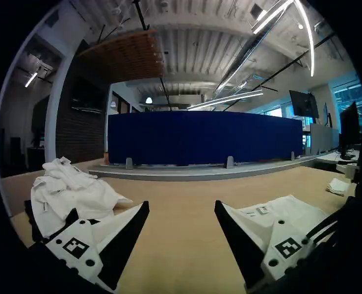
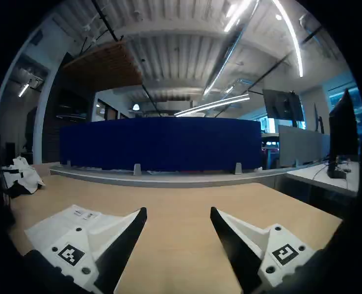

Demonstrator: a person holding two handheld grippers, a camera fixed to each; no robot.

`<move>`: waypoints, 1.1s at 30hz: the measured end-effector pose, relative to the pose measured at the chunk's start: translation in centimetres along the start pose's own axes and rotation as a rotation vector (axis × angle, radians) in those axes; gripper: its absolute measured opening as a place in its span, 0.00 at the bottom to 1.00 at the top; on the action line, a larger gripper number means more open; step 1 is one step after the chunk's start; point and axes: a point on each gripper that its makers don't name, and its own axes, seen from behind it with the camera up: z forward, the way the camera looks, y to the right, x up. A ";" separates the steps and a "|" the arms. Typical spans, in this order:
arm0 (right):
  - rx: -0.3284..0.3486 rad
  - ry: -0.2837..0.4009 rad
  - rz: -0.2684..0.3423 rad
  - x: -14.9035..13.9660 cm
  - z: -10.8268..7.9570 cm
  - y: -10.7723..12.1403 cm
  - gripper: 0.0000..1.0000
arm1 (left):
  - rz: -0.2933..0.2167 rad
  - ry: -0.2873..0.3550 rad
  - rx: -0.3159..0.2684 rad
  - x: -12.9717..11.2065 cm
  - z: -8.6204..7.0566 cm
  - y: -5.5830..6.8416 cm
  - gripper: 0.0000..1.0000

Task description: Fold towel

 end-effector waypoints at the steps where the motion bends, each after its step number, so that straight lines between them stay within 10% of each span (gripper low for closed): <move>1: 0.000 0.000 0.000 0.0 0.0 0.0 1.00 | 0.001 0.000 0.001 0.1 0.0 0.0 0.99; 11: -0.009 -0.011 -0.010 0.6 -0.3 -0.2 1.00 | 0.041 -0.007 0.022 0.8 0.2 -0.5 0.99; 33: 0.010 -0.033 -0.014 16.4 -2.4 -1.5 1.00 | -0.108 -0.042 -0.002 17.0 -0.9 0.7 0.99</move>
